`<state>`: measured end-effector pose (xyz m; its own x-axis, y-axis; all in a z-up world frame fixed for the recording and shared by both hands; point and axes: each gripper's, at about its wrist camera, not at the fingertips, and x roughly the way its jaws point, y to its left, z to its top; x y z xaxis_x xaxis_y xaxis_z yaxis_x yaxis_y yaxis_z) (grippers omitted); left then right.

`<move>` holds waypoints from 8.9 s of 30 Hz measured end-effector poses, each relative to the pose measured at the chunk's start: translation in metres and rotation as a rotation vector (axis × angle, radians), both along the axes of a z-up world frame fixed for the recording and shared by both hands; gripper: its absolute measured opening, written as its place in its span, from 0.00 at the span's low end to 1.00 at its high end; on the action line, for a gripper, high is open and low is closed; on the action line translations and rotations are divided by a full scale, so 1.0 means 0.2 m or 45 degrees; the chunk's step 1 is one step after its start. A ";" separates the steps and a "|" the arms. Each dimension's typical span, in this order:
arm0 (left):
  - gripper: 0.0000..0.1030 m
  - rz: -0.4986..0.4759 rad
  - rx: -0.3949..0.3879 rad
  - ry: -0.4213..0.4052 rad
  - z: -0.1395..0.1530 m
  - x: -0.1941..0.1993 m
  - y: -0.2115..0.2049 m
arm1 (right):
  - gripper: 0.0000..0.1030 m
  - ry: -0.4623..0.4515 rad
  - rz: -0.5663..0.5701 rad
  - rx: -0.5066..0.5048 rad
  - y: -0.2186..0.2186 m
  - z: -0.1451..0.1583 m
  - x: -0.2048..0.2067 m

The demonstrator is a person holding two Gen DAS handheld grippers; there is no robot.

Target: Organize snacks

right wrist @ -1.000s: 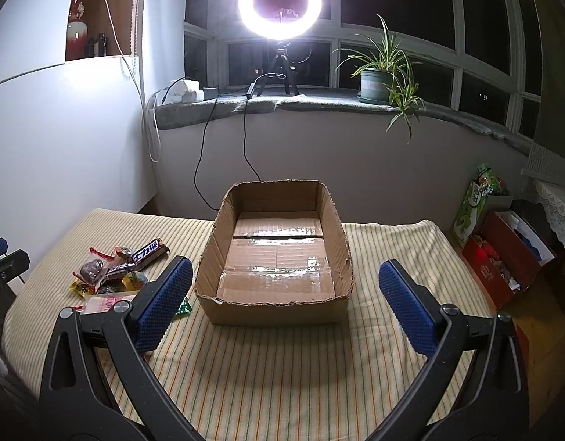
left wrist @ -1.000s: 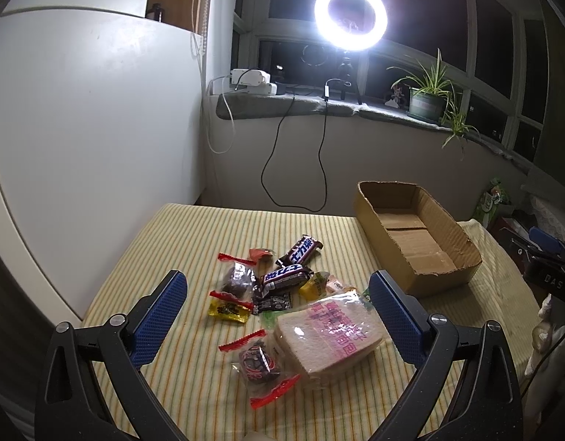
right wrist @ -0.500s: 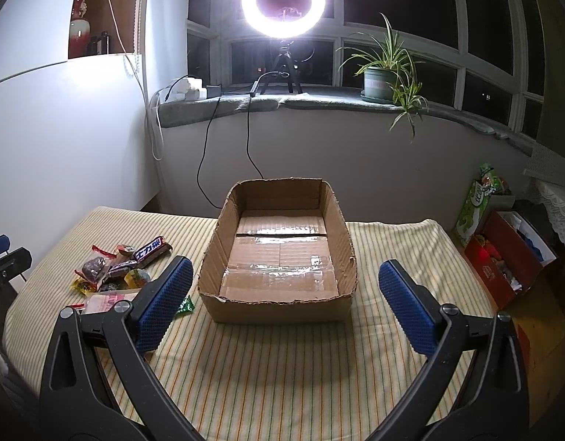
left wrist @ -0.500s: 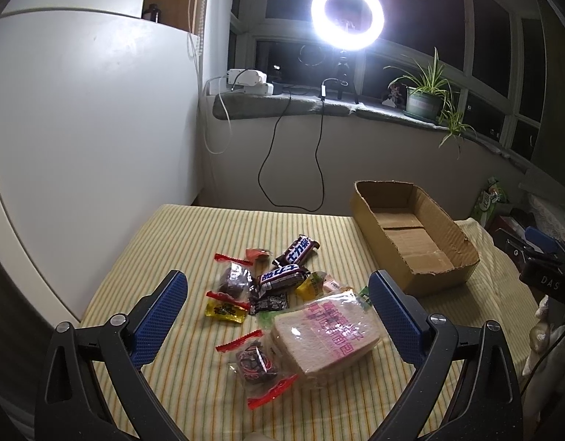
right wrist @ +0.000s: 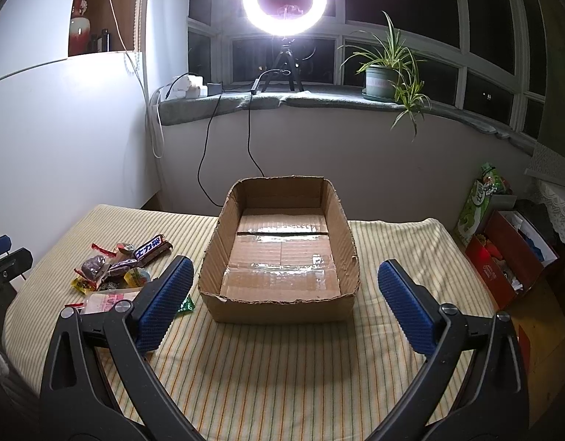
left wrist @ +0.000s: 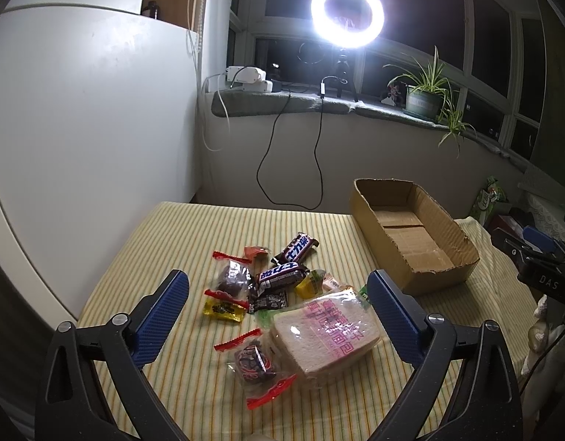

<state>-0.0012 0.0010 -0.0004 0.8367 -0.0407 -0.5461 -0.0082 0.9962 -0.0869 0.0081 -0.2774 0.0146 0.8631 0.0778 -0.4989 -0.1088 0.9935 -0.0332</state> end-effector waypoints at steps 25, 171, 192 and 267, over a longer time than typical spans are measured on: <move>0.88 -0.017 -0.044 0.037 -0.04 0.03 0.03 | 0.96 0.055 0.057 -0.015 0.06 -0.04 0.05; 0.63 -0.497 -0.180 0.229 -0.16 0.49 -0.66 | 0.63 0.443 0.435 0.249 -0.23 -0.20 0.53; 0.69 -0.067 -0.139 0.303 -0.33 -0.02 0.02 | 0.80 0.443 0.743 0.105 0.26 -0.24 0.20; 0.32 0.008 -0.245 0.341 -0.46 0.04 0.24 | 0.22 0.575 1.167 -0.240 0.98 -0.52 0.37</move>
